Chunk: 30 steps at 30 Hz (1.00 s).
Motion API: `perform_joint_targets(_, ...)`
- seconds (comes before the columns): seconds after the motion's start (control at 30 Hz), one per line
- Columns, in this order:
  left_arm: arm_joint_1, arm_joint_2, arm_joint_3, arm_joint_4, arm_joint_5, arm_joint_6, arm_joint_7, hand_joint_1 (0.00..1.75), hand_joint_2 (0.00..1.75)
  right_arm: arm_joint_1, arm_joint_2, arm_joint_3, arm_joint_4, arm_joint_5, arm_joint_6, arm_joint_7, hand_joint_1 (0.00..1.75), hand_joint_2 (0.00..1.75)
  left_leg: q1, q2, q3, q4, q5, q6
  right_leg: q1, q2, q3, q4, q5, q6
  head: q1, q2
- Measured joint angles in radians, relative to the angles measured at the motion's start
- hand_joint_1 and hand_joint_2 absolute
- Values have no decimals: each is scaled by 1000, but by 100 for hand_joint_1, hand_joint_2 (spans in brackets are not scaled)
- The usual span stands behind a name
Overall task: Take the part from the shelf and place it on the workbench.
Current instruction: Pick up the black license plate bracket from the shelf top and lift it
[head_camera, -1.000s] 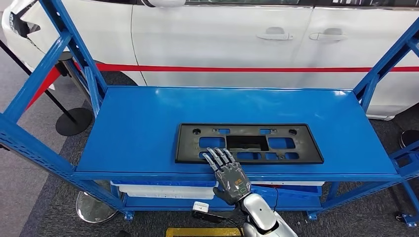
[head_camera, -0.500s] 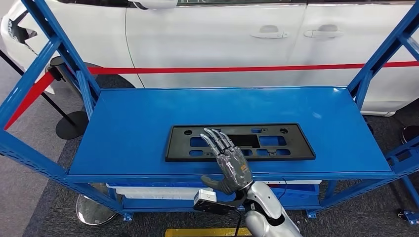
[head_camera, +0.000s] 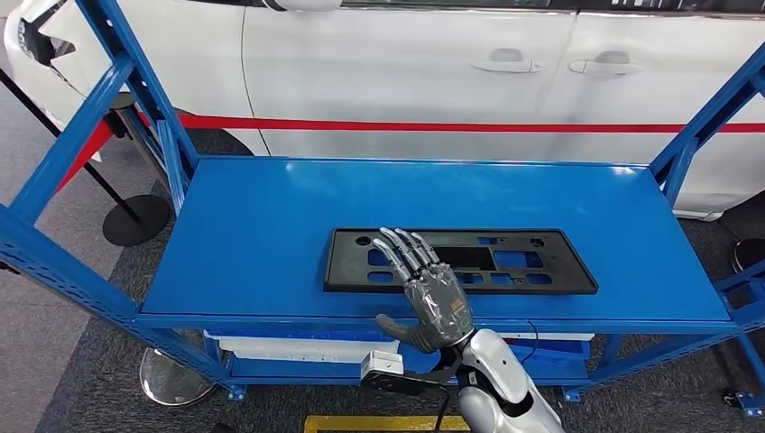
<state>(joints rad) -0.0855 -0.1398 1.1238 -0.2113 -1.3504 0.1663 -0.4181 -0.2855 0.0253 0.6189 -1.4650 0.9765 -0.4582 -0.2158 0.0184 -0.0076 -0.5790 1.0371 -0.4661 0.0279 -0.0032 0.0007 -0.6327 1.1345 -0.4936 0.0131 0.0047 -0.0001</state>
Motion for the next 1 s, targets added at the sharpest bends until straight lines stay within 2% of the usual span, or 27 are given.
perform_joint_targets(0.03,-1,-2,0,0,-4,0,0,0,0,-2,0,0,6,23,-1,8,0,175,-1,-1,0,0,0,-3,4,0,28,-59,20,-7,0,0)
perform_joint_targets(0.07,-2,-3,0,0,-7,0,0,0,0,-4,0,1,15,49,-3,15,0,175,-2,-1,0,-1,0,-6,7,0,44,-96,29,-13,0,0)
perform_joint_targets(0.13,-4,-5,0,0,-10,0,1,0,0,-6,0,5,38,91,-10,29,0,175,-1,-1,0,-6,2,-18,11,1,49,-116,29,-18,1,0)
perform_joint_targets(0.2,-5,-5,-1,0,-11,0,1,0,0,-7,1,9,61,130,-22,43,0,175,-1,0,-1,0,-6,-28,4,-1,56,-130,36,-26,0,0)
perform_joint_targets(0.27,-7,-5,-1,0,-12,-1,1,0,0,-10,3,13,86,173,-41,62,0,175,-2,1,-30,69,-51,-34,-2,-4,63,-143,42,-34,-5,0)
perform_joint_targets(0.33,-8,-5,-2,0,-13,-2,2,0,0,-13,5,13,115,211,-56,81,0,175,-2,1,-89,199,-113,-39,0,-6,63,-142,41,-39,-9,0)
perform_joint_targets(0.37,-7,-5,-2,0,-14,-3,2,0,0,-13,6,13,127,223,-60,87,0,175,-1,1,-113,248,-128,-42,1,-7,62,-140,40,-39,-10,0)
perform_joint_targets(0.4,-6,-5,-2,0,-14,-3,2,0,0,-13,6,13,138,230,-63,90,0,175,0,2,-122,266,-124,-44,1,-7,61,-137,39,-39,-10,0)
perform_joint_targets(0.43,-6,-5,-2,0,-15,-3,2,0,0,-13,7,13,147,237,-65,94,0,175,1,2,-112,242,-99,-45,1,-6,61,-133,36,-38,-11,0)
perform_joint_targets(0.5,-8,-4,-2,0,-16,-3,3,0,0,-16,9,13,162,256,-71,104,0,175,2,3,-52,116,-33,-44,-1,-5,61,-122,28,-32,-11,0)
perform_joint_targets(0.53,-9,-4,-2,0,-18,-3,3,0,0,-20,10,13,170,269,-75,111,0,175,1,2,-25,58,-12,-41,1,-3,58,-113,24,-27,-11,0)
perform_joint_targets(0.57,-10,-4,-2,0,-20,-4,3,0,0,-24,11,13,178,282,-80,118,0,175,1,2,-9,23,-4,-37,2,-3,55,-107,21,-22,-11,0)
perform_joint_targets(0.67,-11,-6,-3,0,-24,-5,3,0,0,-35,14,13,201,306,-91,133,0,175,-2,0,-6,9,-3,-19,5,-2,50,-103,20,-8,-11,0)
perform_joint_targets(0.73,-11,-9,-4,0,-26,-5,4,0,0,-45,17,13,216,316,-98,143,0,175,2,1,-5,2,3,-6,2,-1,39,-78,0,2,-6,0)
perform_joint_targets(0.77,-12,-11,-4,0,-28,-5,5,0,0,-52,20,12,226,321,-103,149,0,175,4,2,-5,-2,6,-1,0,-1,20,-39,-25,8,-4,0)
perform_joint_targets(0.83,-15,-11,-6,0,-32,-6,9,0,0,-67,26,9,253,333,-115,163,0,175,3,3,-8,-3,8,3,-5,-1,-39,87,-87,17,1,0)
perform_joint_targets(0.87,-15,-11,-7,0,-35,-7,11,0,0,-74,31,6,270,339,-121,170,0,175,3,3,-8,-3,8,3,-7,-1,-67,142,-104,20,1,0)
perform_joint_targets(0.9,-16,-11,-9,0,-38,-8,13,0,0,-82,36,3,287,345,-127,176,0,175,3,3,-9,-3,8,3,-8,-1,-82,170,-105,21,2,0)
perform_joint_targets(0.93,-16,-12,-12,0,-42,-9,14,0,0,-93,43,0,306,349,-133,181,0,175,3,3,-8,-2,8,3,-9,-1,-78,158,-85,19,2,0)
perform_joint_targets(1.0,-18,-14,-20,0,-45,-10,17,0,0,-122,61,-7,338,354,-144,187,0,175,2,2,-5,-3,8,2,-7,0,-21,34,-10,10,2,0)
